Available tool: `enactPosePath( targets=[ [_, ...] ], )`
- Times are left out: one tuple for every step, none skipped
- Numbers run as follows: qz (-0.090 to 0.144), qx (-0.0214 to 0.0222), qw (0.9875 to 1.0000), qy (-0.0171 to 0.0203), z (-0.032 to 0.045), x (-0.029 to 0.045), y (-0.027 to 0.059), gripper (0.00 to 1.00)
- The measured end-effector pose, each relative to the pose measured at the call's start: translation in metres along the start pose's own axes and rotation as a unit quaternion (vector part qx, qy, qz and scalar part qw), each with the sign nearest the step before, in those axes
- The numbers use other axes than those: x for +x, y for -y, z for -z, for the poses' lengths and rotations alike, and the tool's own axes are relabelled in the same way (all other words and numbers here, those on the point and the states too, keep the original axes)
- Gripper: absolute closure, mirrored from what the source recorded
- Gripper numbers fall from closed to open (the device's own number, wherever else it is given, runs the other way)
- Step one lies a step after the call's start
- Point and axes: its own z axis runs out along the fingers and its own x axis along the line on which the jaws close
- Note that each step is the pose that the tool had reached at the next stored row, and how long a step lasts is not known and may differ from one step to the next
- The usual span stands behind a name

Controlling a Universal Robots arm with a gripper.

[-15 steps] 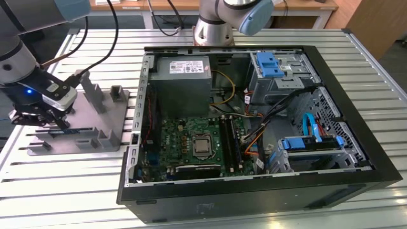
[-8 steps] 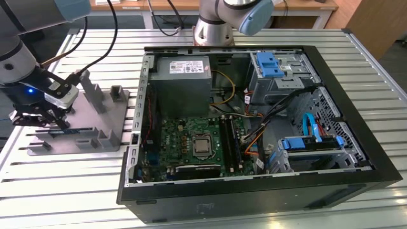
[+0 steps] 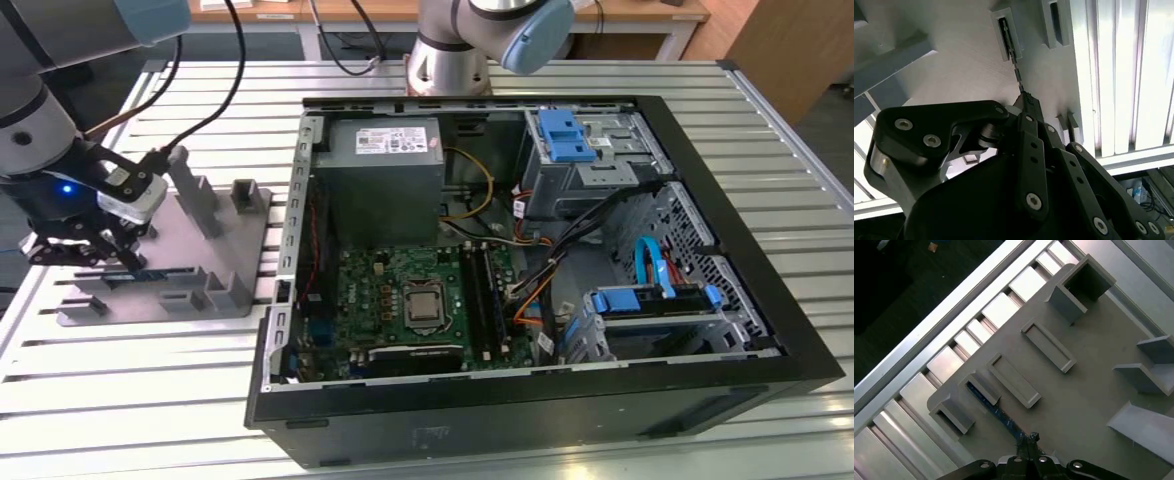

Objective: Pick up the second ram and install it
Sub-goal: 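Pick up the second ram and move it above second insertion slot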

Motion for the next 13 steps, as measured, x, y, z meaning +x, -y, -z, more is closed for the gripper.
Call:
enactPosePath(
  targets=[
    [0.007,0.0001,1.0,-0.0001,0.0,0.0,0.0,0.9],
    [0.01,0.0001,0.9999,-0.0002,0.0,0.0,0.0,0.9],
    [0.014,0.0001,0.9999,-0.0003,0.0,0.0,0.0,0.9],
    [0.017,0.0001,0.9999,-0.0003,0.0,0.0,0.0,0.9],
    [0.021,0.0001,0.9998,-0.0004,0.0,0.0,0.0,0.9],
    [0.024,0.0002,0.9997,-0.0004,0.0,0.0,0.0,0.9],
    [0.027,0.0002,0.9996,-0.0005,0.0,0.0,0.0,0.9],
    [0.031,0.0002,0.9995,-0.0006,0.0,0.0,0.0,0.9],
    [0.034,0.0002,0.9994,-0.0006,0.0,0.0,0.0,0.9],
    [0.037,0.0003,0.9993,-0.0007,0.0,0.0,0.0,0.9],
    [0.04,0.0003,0.9992,-0.0008,0.0,0.0,0.0,0.9],
    [0.043,0.0003,0.9991,-0.0008,0.0,0.0,0.0,0.9],
    [0.046,0.0003,0.9989,-0.0009,0.0,0.0,0.0,0.9]
  ],
)
